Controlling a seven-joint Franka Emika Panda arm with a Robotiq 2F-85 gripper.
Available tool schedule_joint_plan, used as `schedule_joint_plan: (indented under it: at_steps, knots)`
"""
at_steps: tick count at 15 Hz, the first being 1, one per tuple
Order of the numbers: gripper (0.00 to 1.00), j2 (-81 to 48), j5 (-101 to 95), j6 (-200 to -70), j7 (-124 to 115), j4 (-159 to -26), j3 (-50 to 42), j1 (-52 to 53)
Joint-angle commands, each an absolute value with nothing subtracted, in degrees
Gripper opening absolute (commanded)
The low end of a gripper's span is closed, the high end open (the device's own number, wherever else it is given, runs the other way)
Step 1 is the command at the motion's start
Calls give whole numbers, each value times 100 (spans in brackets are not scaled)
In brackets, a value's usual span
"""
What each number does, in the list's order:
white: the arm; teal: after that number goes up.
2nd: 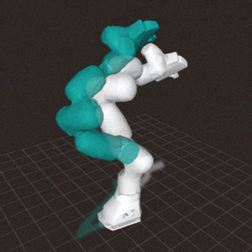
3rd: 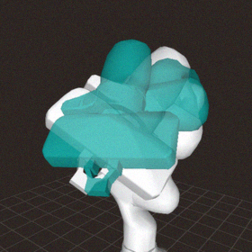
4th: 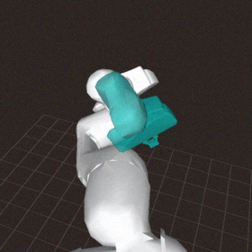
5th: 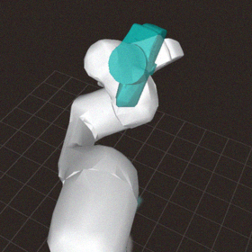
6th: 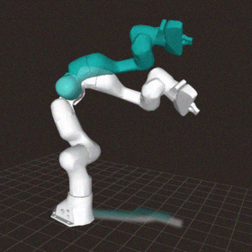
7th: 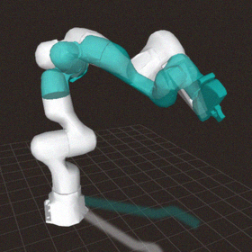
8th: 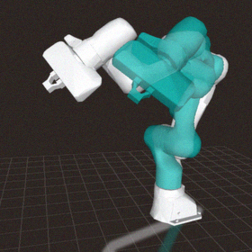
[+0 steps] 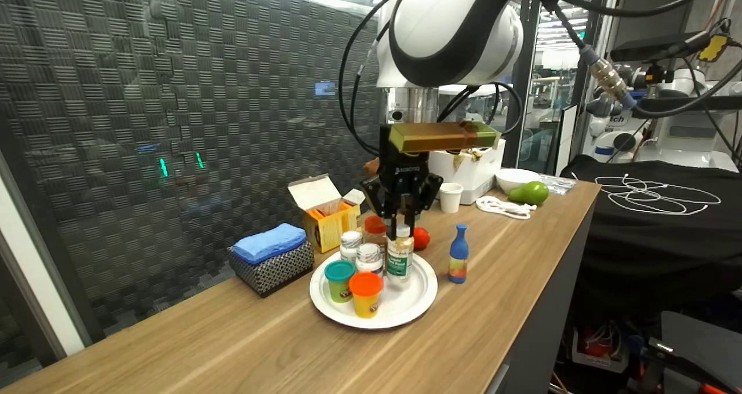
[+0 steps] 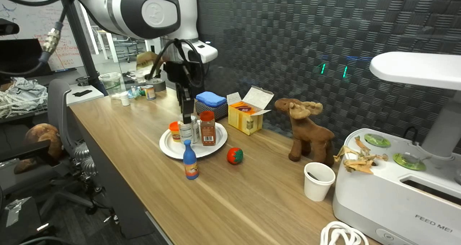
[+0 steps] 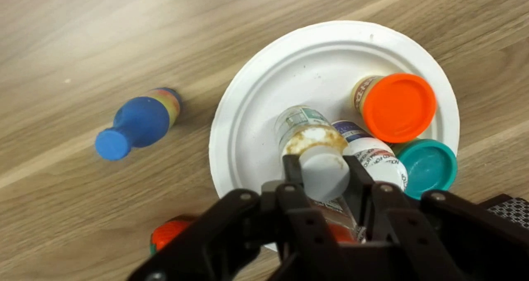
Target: Put the bottles and red plushy on the table onto the plate
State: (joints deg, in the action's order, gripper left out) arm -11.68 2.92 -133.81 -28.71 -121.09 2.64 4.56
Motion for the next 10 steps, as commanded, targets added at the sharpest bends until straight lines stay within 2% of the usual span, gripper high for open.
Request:
schedule_joint_plan:
  at_steps: [1, 10]
  knots:
    - [13, -1316, 411, -13116, -2650, -11782, 250, 503]
    - [13, -1322, 606, -12856, -2424, -11799, 352, 558]
